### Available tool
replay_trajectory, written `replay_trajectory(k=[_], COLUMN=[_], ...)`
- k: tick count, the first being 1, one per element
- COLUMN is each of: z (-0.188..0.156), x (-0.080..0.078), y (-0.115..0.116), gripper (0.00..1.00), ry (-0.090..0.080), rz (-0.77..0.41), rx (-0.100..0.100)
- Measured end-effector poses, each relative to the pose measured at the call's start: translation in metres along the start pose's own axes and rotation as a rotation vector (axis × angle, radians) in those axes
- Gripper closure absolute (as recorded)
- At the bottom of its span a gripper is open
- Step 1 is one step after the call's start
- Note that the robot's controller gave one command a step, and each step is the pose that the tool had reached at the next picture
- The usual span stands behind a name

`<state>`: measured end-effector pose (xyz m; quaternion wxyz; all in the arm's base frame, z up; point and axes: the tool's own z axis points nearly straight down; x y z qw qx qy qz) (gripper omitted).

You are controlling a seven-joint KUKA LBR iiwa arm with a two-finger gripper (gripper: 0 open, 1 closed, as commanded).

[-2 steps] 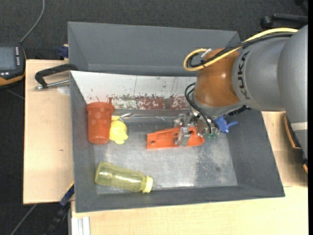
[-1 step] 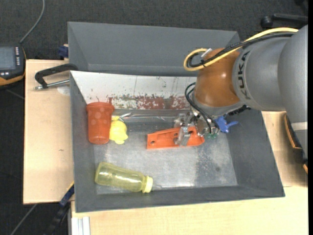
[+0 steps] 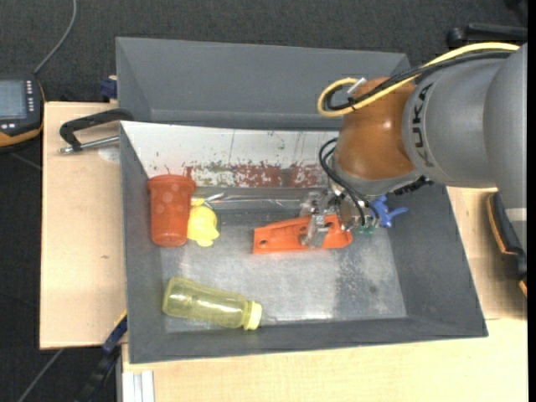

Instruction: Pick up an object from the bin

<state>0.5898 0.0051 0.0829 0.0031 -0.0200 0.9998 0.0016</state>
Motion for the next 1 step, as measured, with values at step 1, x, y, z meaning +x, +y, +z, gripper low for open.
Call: replay_trajectory(k=[1], z=[-0.0169], x=[-0.0012], y=[0.0], gripper=[1.0], ry=[-0.005], rz=[0.0], rx=[0.0])
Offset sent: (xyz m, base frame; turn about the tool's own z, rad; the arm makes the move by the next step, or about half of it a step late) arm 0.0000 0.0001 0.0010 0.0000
